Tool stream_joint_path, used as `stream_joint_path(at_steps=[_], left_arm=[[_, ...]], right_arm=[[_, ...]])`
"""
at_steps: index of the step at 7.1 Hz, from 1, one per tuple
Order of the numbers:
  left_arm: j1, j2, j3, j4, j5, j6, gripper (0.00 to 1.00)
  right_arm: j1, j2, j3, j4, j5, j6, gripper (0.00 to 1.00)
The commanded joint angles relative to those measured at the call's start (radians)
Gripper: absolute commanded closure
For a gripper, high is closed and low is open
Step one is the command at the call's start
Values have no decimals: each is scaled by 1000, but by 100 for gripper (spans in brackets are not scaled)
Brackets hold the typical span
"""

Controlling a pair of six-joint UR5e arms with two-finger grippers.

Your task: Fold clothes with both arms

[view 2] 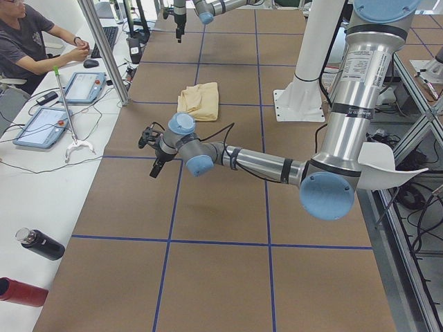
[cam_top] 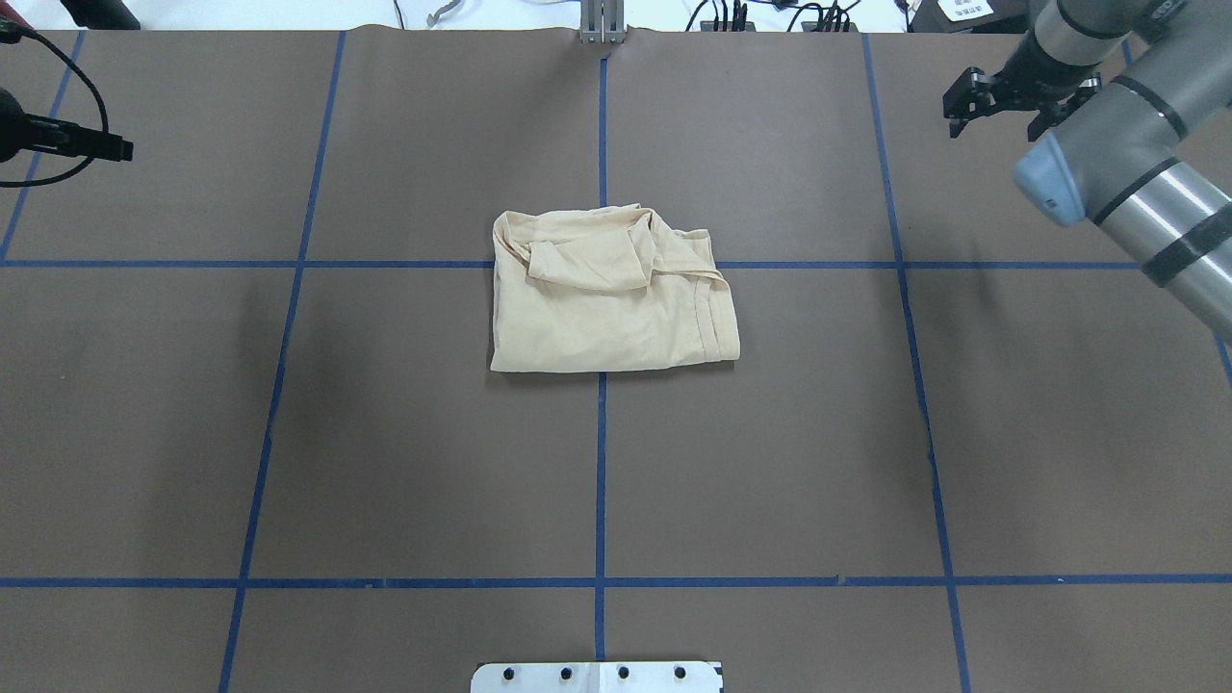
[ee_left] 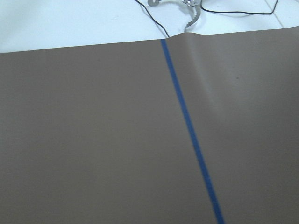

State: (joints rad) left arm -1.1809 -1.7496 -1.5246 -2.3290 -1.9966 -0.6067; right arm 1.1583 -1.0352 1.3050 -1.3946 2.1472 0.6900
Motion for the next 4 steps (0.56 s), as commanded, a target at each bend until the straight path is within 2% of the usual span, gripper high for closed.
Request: stream_joint_path(at_steps=[1,2,3,4], left_arm=[[-59,30,-3,-6,-1,62,0],[-63,30,-5,-15,1,59,0],[-75,32,-3,-54,-1,55,0],[-74,50,0,-67,4,50,0]], right_arm=[[70,-58,38,0,52,36,0],[72,-83,78,72,43,168,0],[72,-126,92,160,45,168,0],[70,-135,79,199,36,166,0]])
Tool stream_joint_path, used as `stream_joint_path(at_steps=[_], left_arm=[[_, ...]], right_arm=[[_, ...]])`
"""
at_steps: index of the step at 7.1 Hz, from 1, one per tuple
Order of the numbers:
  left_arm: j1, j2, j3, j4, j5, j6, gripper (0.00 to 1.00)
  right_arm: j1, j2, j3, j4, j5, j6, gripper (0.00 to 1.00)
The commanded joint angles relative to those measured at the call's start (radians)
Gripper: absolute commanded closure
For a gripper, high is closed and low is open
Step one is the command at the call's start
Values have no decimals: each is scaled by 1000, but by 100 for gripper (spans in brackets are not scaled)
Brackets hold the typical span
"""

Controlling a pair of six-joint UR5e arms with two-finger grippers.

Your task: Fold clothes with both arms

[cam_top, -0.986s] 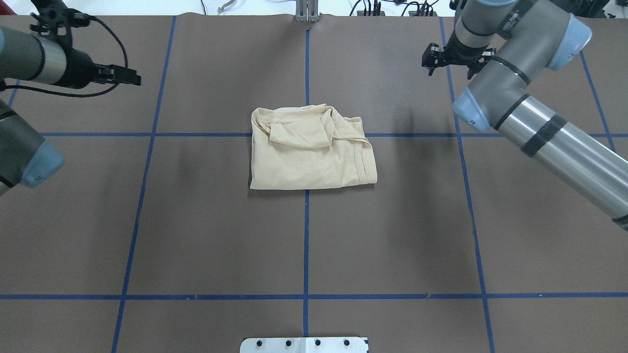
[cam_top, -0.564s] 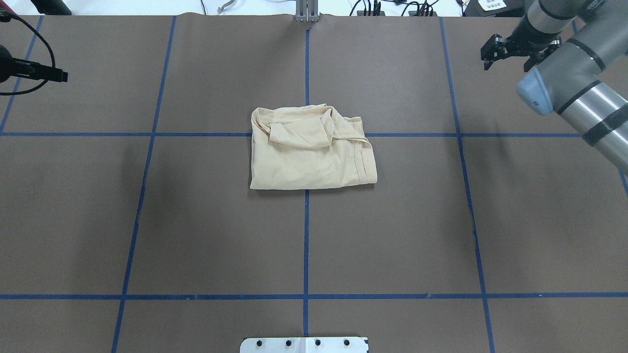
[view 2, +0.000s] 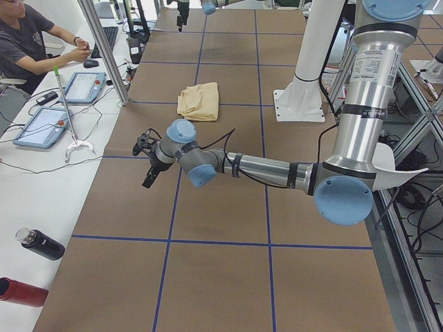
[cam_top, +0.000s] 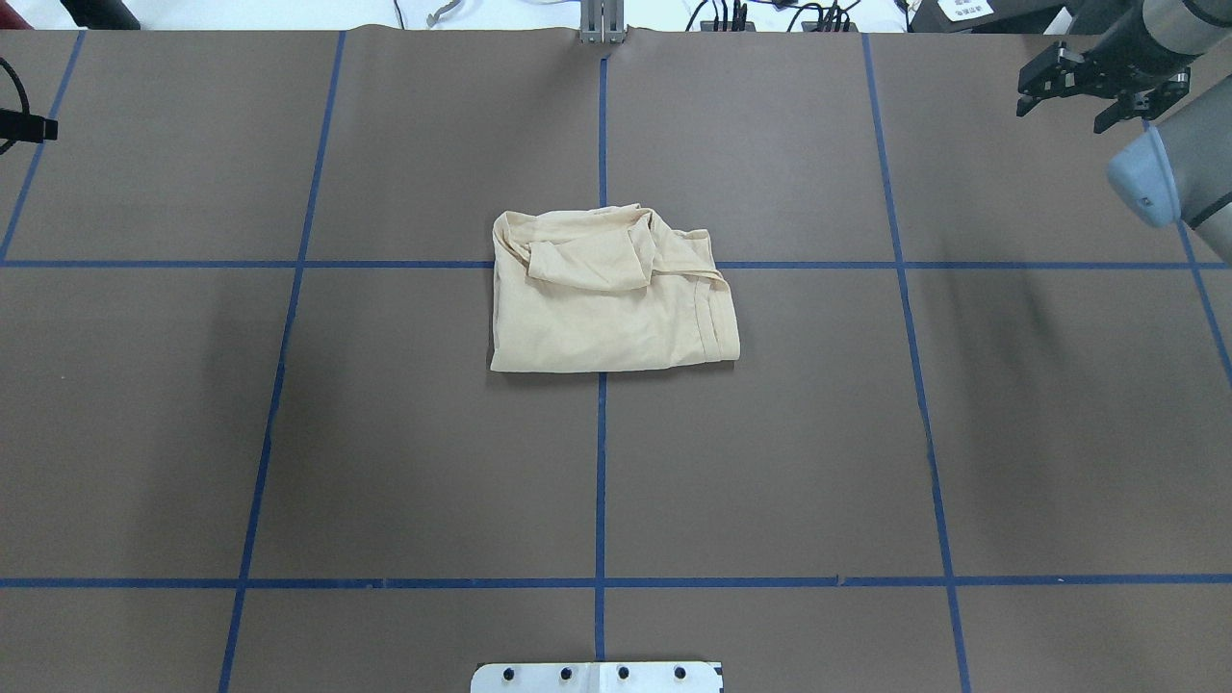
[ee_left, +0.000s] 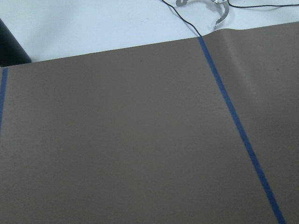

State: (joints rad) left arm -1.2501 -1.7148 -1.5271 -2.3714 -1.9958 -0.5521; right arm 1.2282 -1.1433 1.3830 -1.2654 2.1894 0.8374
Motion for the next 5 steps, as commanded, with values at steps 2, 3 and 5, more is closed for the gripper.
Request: stream_joint_path(at_steps=[2,3,5], left_arm=[[-2,15,22,-19,26,6,0],[-3,49,22,-9,22,9,0],[-43,82,18,32,-93,204,0]], right_arm=[[8,-48,13,70,3,-32,0],[29,-85,18,67,1,-188,0],[107,-156,13,3,-11,-540,0]])
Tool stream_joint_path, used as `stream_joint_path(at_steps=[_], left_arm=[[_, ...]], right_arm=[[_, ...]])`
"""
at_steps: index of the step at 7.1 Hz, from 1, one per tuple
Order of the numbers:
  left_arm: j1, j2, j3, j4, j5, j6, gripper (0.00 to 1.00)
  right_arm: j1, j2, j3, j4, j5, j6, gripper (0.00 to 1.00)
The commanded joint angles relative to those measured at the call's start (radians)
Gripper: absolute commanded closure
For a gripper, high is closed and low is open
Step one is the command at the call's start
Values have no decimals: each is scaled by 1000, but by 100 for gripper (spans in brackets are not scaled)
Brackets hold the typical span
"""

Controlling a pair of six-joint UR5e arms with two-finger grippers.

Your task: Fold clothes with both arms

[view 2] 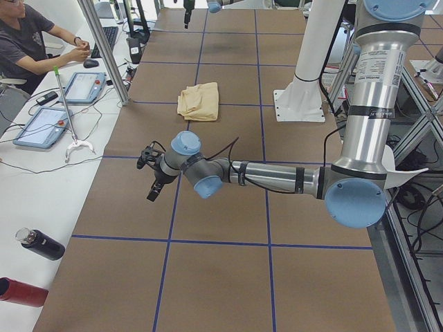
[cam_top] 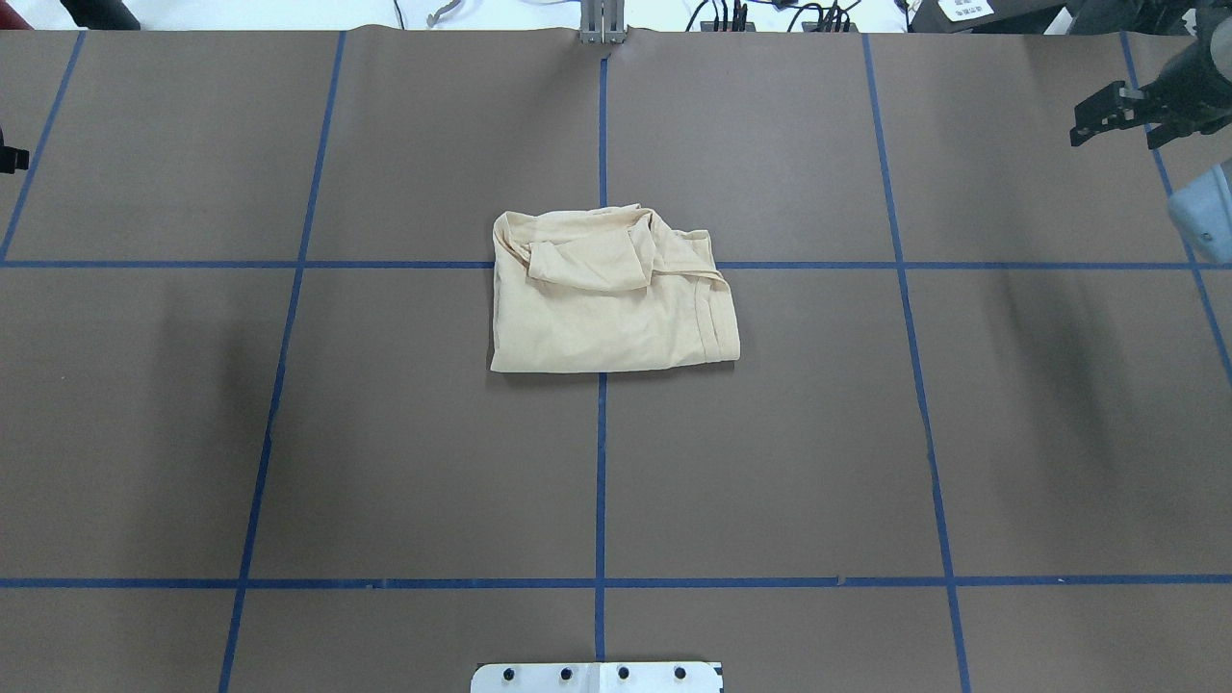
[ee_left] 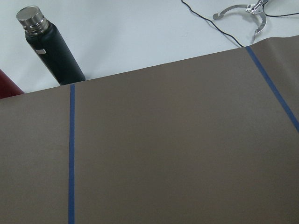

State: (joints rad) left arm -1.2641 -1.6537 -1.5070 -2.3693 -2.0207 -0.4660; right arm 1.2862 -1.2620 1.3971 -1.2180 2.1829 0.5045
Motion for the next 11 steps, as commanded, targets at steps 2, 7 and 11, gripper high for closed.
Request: stream_joint_path(at_steps=[2,7,11], left_arm=[[-148,19,-68,288,-112,399,0],[-277,25,-221,698,-113,770,0],[-285,90,-203,783,-222,767,0]], right_arm=[[146,-40,3,-188,-5,-434,0],[260,-143,229,-491,17,-540,0],[283,-322,359,-689,168,-727,0]])
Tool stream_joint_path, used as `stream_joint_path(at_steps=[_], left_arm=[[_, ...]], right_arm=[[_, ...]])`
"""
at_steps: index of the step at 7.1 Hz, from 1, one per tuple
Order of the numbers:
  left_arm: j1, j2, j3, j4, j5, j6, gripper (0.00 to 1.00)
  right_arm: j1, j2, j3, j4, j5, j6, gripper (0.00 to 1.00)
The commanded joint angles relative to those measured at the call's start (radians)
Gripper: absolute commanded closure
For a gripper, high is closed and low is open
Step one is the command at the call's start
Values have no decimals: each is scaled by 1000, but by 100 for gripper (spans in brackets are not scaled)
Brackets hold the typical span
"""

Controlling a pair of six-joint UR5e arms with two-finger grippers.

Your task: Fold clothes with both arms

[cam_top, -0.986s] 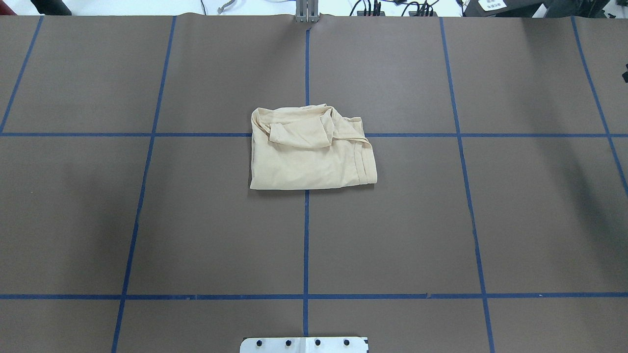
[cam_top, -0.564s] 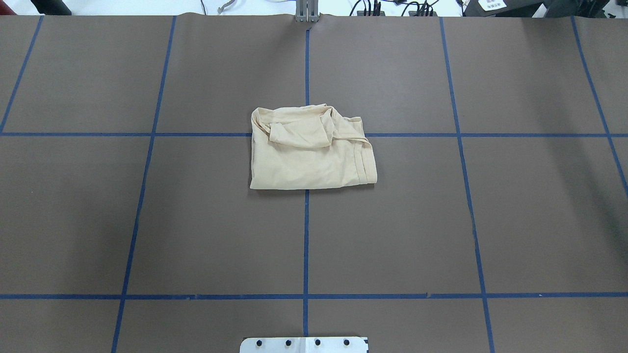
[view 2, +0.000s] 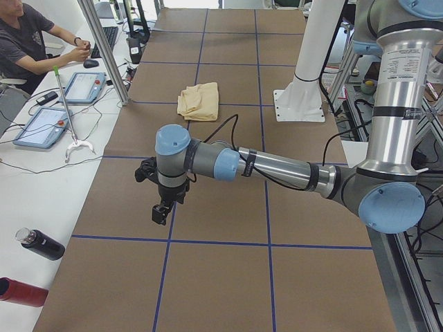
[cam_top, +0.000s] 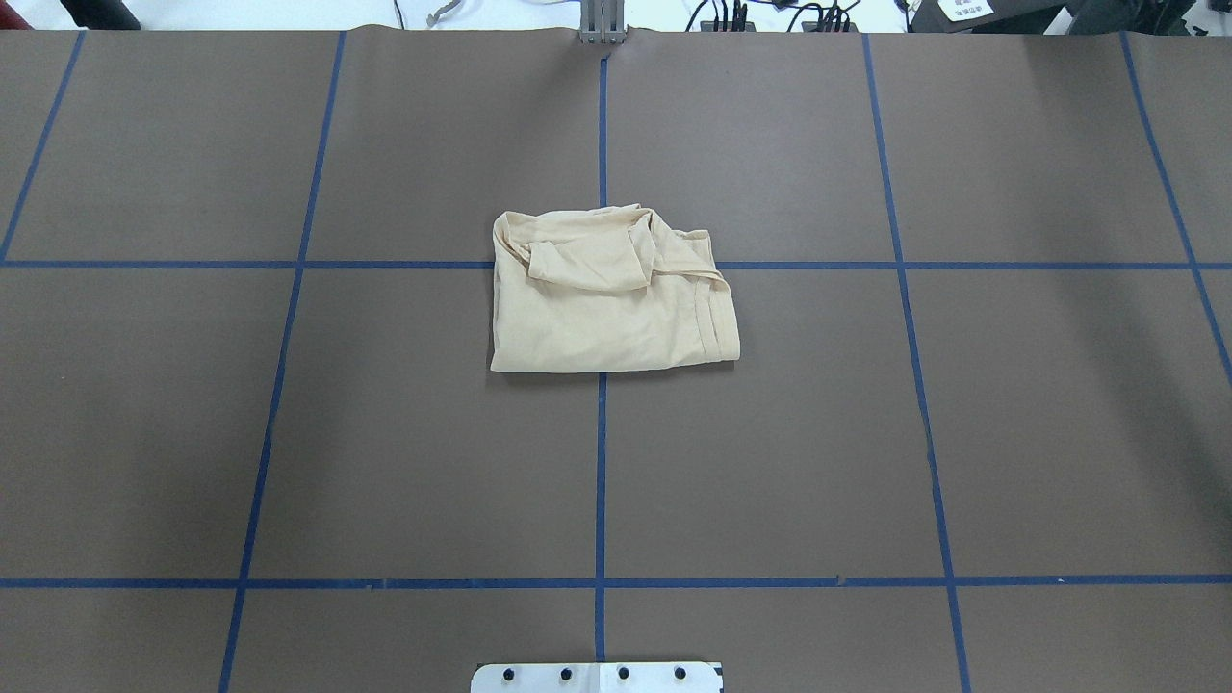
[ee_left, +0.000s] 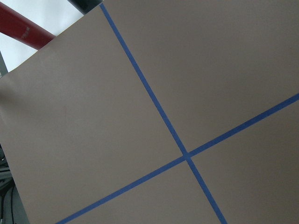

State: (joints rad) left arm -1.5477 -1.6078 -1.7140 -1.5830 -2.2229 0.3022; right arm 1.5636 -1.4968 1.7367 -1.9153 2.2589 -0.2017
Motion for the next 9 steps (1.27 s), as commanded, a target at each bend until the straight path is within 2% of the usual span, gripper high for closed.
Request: stream_joint_path(at_steps=[1,3,4,6,8,9], left_arm=[[0,87,-12,0,-20,-14,0],[-6,97,4,12,-20,-29,0],[-44,103,17,12,-24,-31,0],[-55,103,102,9,-163,-35,0],[-55,103,102,6,-161,-35,0],[-55,101,102,1,-159,-35,0]], right_arm=[[6,-161,30,98,109,-12,0],[6,-165,-15,122,120,4,0],[6,-157,-29,124,151,5,0],[6,-151,-43,128,157,7,0],[6,-148,-51,142,159,22,0],[6,-148,-54,178,159,115,0]])
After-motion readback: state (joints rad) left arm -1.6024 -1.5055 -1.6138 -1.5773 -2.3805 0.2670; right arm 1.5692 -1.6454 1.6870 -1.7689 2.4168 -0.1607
